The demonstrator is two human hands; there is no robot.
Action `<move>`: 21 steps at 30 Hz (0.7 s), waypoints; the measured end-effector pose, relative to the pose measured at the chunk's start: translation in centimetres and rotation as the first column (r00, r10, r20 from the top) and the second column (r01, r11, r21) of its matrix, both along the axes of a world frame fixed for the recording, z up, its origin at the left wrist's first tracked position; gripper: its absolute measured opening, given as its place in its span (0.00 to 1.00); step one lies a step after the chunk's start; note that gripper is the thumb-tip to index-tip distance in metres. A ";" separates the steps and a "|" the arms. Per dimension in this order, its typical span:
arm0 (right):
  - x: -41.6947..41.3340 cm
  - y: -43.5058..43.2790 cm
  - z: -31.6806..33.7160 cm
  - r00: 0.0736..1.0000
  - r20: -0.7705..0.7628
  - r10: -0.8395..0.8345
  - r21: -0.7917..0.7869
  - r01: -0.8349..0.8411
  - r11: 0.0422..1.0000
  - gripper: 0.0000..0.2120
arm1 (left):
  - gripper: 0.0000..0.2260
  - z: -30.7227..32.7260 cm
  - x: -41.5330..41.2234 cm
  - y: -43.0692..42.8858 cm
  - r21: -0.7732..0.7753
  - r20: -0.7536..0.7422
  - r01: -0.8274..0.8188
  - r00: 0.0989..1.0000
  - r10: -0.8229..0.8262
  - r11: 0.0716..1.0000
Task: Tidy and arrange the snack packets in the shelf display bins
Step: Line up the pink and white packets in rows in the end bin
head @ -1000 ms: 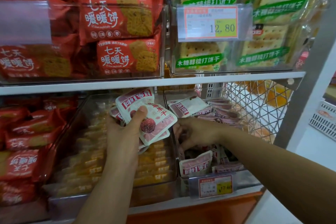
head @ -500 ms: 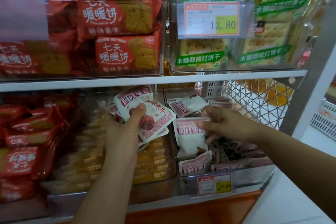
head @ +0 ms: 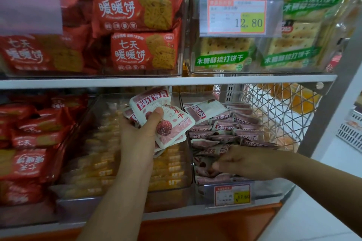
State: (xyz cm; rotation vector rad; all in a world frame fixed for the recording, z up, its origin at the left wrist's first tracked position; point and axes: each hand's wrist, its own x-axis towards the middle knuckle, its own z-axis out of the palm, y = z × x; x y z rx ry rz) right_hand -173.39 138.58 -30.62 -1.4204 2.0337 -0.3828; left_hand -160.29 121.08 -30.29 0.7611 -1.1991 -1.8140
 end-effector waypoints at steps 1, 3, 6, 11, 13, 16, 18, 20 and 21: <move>0.0 -0.1 -0.3 1.000 -0.002 0.011 -0.008 -0.011 1.000 0.20 | 0.20 0.0 0.0 0.0 0.001 0.000 0.000 1.000 0.000 1.000; -0.1 -0.3 -0.5 1.000 0.023 0.009 -0.011 -0.009 1.000 0.13 | 0.20 -0.1 -0.1 0.1 0.005 -0.005 0.003 1.000 -0.003 1.000; -0.4 -1.2 -0.7 0.998 -0.055 -0.019 -0.089 0.014 0.996 0.11 | 0.21 -0.2 -0.1 0.2 0.002 0.002 0.009 1.000 -0.009 1.000; -2.0 -2.2 -0.2 0.920 -0.388 -0.063 -0.163 -0.001 0.987 0.18 | 0.19 0.0 0.2 0.0 -0.009 0.020 0.011 1.000 -0.011 1.000; -2.3 -2.1 0.5 0.911 -0.398 -0.103 -0.177 0.034 0.984 0.18 | 0.19 0.1 0.5 -0.2 -0.011 0.021 0.015 1.000 -0.015 1.000; -2.5 -1.7 1.4 0.904 -0.311 -0.292 -0.347 0.178 0.921 0.05 | 0.20 0.2 0.6 -0.4 -0.013 0.014 0.016 1.000 -0.016 1.000; -2.7 -1.4 1.8 0.889 -0.176 -0.424 -0.459 0.307 0.834 0.03 | 0.20 0.3 0.5 -0.4 -0.009 0.002 0.014 1.000 -0.014 1.000; -2.5 -1.4 2.5 0.876 -0.056 -0.480 -0.453 0.406 0.794 0.04 | 0.19 0.3 0.4 -0.4 -0.012 -0.003 0.014 1.000 -0.014 1.000; -2.5 -1.4 2.9 0.876 0.043 -0.481 -0.400 0.456 0.795 0.06 | 0.19 0.3 0.4 -0.3 -0.014 0.000 0.014 1.000 -0.014 1.000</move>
